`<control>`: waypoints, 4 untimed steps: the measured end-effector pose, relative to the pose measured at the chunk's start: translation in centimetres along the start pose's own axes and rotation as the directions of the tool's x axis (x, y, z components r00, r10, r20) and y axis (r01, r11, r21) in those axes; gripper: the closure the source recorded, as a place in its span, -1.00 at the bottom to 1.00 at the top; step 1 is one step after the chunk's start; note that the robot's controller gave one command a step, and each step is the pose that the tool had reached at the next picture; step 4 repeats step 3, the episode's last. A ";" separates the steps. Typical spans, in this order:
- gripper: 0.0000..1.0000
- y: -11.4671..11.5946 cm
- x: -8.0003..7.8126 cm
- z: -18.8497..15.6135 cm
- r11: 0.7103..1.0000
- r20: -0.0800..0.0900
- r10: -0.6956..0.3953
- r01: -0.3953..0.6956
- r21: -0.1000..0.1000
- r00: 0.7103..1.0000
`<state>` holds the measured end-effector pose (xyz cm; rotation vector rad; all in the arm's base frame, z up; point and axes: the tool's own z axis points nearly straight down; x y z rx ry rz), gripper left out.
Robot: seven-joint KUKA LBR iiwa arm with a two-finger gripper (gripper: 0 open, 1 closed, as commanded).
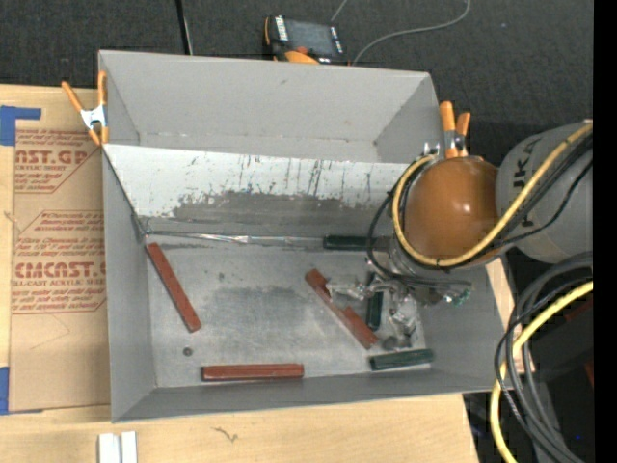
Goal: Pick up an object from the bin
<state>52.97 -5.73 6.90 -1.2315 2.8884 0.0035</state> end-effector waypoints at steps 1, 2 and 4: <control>-1.00 -7.6 0.3 -0.2 1.000 0.001 -0.022 0.022 0.008 1.000; 1.00 -7.1 0.1 -0.1 1.000 0.001 -0.026 0.026 0.001 1.000; 1.00 -10.6 1.7 -17.3 0.965 0.002 -0.262 0.262 0.010 0.965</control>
Offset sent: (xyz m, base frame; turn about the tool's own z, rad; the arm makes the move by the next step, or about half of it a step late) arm 0.0496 -0.0510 0.0010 -0.0286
